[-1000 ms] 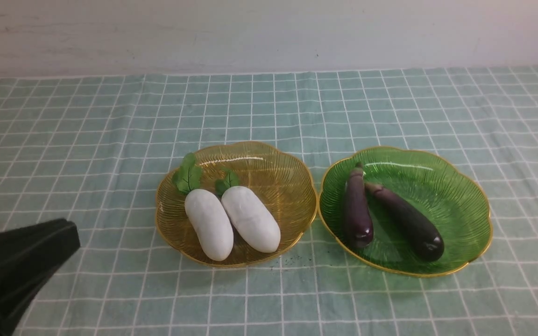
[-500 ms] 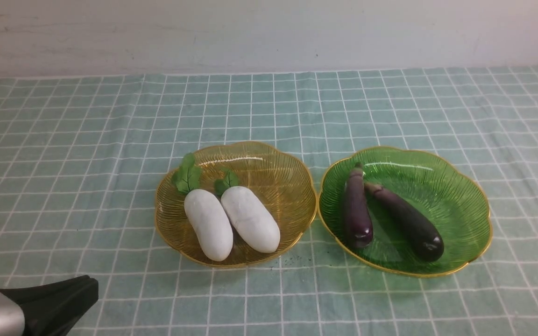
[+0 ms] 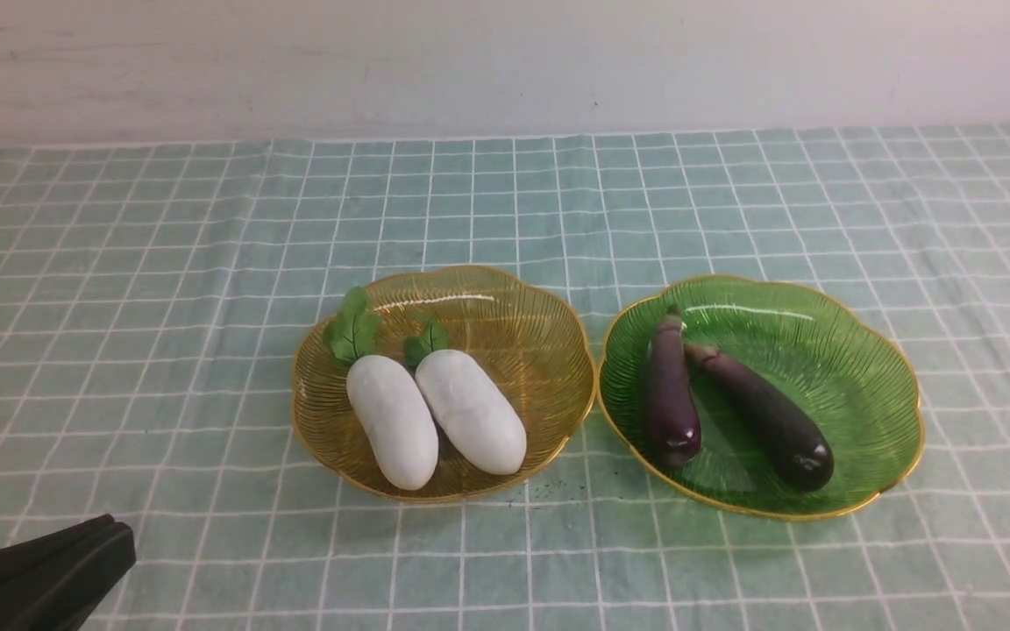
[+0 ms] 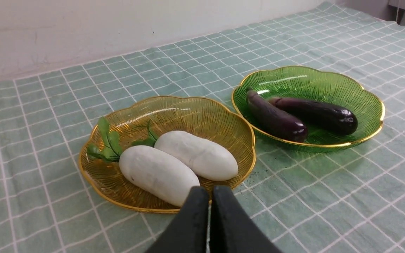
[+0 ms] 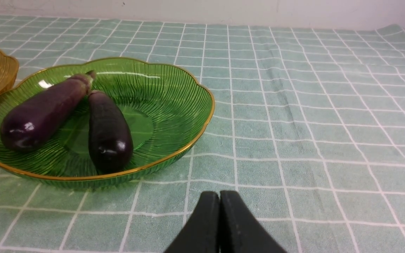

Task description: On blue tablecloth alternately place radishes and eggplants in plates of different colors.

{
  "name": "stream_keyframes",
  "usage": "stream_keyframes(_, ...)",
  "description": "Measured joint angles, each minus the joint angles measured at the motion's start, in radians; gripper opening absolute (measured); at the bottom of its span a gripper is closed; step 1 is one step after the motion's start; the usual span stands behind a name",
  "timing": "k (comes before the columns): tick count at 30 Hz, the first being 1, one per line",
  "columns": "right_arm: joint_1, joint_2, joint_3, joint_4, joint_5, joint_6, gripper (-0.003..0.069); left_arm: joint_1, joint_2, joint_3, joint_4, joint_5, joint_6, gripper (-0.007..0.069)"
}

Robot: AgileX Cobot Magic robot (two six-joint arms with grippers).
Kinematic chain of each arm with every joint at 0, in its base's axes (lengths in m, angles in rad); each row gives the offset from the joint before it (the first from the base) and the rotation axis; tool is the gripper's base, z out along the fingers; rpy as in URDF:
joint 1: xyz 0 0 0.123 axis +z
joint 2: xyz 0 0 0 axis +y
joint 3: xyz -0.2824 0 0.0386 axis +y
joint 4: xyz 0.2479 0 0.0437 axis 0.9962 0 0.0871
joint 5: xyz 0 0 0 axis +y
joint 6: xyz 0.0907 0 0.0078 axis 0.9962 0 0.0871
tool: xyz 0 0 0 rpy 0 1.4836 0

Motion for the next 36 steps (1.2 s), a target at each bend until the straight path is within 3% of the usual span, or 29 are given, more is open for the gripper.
stream_keyframes(7, 0.000, 0.000, 0.000, 0.000, -0.001, 0.000, -0.0015, 0.025, -0.035, 0.012, 0.078, 0.001, -0.048, -0.0008)
stream_keyframes(13, 0.000, 0.000, 0.000, 0.000, -0.001, 0.000, -0.0015, 0.140, -0.184, 0.164, 0.351, -0.012, -0.359, -0.0008)
stream_keyframes(17, 0.000, 0.000, 0.000, 0.000, -0.001, 0.000, -0.0015, 0.150, -0.276, 0.303, 0.486, -0.014, -0.500, -0.0008)
stream_keyframes(36, 0.000, 0.000, 0.000, 0.000, -0.001, 0.000, -0.0015, 0.150, -0.292, 0.410, 0.474, -0.085, -0.534, -0.0008)
